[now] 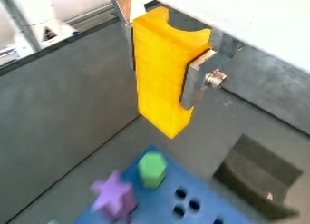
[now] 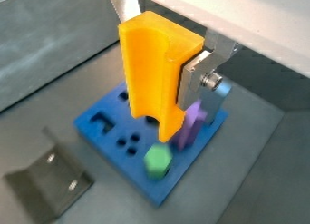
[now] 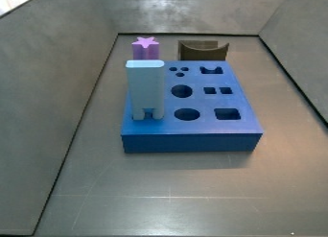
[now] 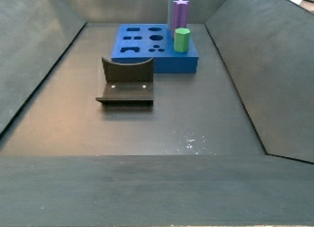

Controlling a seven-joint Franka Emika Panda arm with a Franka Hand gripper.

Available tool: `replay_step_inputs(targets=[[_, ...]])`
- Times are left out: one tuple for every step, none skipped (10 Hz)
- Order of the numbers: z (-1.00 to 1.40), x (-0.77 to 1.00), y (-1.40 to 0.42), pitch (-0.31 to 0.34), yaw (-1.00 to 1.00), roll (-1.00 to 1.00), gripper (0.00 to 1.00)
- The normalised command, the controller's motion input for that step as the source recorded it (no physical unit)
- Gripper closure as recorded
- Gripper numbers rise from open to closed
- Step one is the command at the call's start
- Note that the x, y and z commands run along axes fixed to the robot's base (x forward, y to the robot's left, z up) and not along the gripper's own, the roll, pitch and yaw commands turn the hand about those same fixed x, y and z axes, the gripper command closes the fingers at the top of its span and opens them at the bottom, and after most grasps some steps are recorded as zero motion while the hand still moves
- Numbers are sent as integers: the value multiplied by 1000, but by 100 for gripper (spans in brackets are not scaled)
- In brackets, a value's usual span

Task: Pick up the arch object. Move up. Rotate the arch object. Move to above the board. Insert the arch object.
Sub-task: Move to above the board, then insert the arch object.

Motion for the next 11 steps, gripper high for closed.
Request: replay_step_inputs(targets=[[255,279,-1000,130,1,-10,100],[256,298,-1000,128,1,2,100],[259,313,-1000,132,6,8,100],[209,272,-794,133,7,8,100],[112,180,-407,126,10,15,100],[74,119,-248,100,10,18,100],[-20,0,0,0,0,0,100],[0,0,0,0,0,6,100],[-34,0,0,0,6,0,100],[-280,206,46,14,151,39,100],[-363,800,243,109,140,0,100]])
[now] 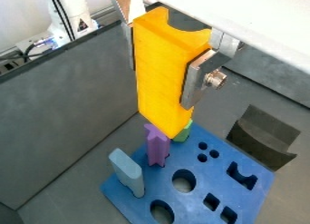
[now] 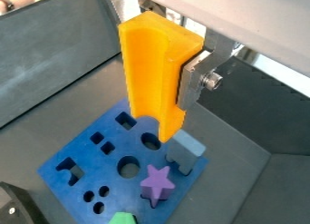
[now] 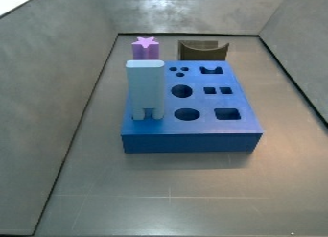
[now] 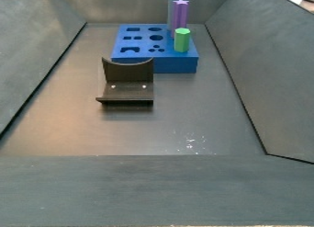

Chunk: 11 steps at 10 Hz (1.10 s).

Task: Pick up the arch object. Move up. Rotate the arch object. Move to above the board. Insert the arch object.
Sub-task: Insert the arch object.

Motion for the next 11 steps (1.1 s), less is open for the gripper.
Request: replay_step_inputs(targets=[[-223,1000,311,156,17,0,100],[-146,1000,306,149,9,0,100],[-129,1000,291,139,3,0,100],[-129,1000,291,139,0,0,100],[-140,1000,294,143,3,0,100],[-226,1000,280,117,23,-9,100],[-337,1000,249,84,49,0,100],[-443,1000,231,73,66,0,100],[-591,1000,197,11,0,-57,100],[-694,1000,157,0,0,-101,100],[-694,1000,171,0,0,-120,100]])
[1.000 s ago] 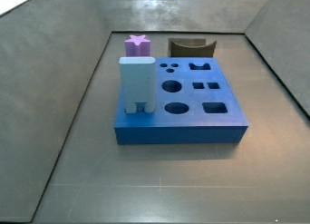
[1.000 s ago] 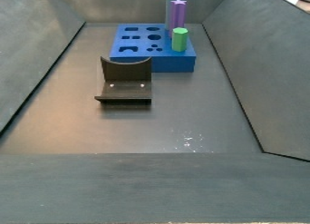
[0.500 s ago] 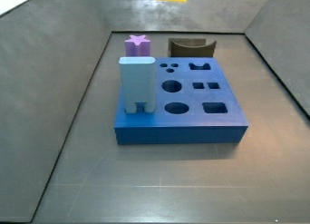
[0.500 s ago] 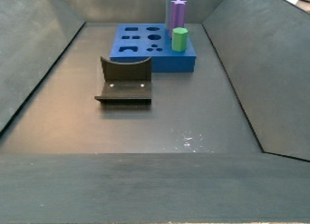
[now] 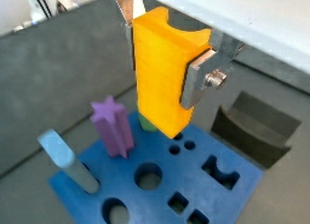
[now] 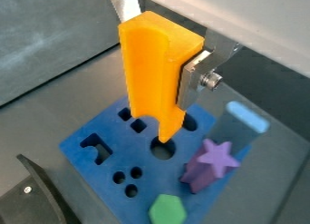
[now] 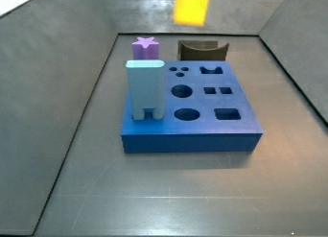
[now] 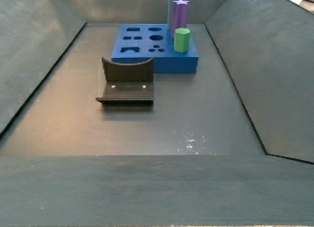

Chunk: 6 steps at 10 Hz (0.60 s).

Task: Pick up the arch object. Move up. Rotate the arch object. Move to above the board. Insert the arch object.
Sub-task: Insert the arch object.

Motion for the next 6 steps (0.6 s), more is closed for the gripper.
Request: replay_step_inputs(targets=[[-720,1000,157,0,0,-114,100],[-671,1000,254,24,0,-14,100],[-451,1000,317,40,6,0,100],[-143,957,0,59,0,0,100],[3,40,-20,54,0,33,100],[0,31,0,0,0,0,100]])
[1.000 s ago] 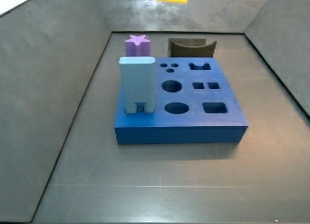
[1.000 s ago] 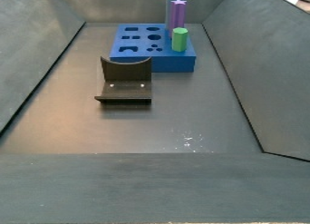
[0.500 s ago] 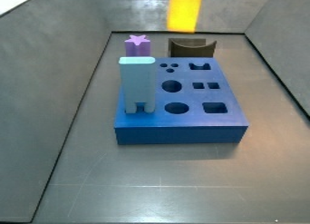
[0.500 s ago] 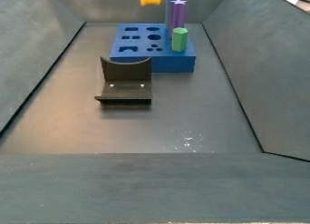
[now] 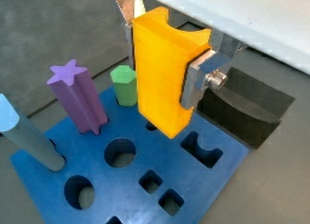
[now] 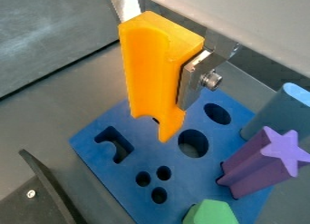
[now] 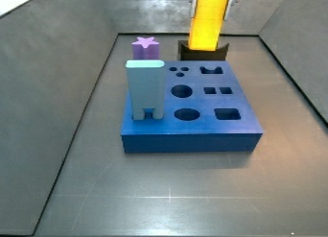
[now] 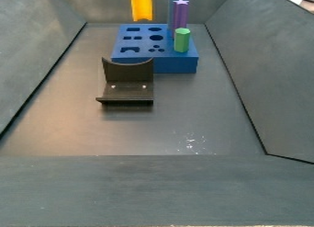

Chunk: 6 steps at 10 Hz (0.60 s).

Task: Pick up the arch object. Move up. Rotate the arch object. Move to above the board. Insert the arch object.
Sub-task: Insert the arch object.

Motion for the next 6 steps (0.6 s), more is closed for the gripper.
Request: replay_step_inputs(targets=[[-60,577,0,0,-14,0,100],[-154,1000,189,-67,0,0,100],[-294,1000,191,-17,0,0,100],[-403,1000,211,0,-26,11,100],[-420,1000,197,0,-63,11,100],[-403,1000,169,-14,-77,16,100]])
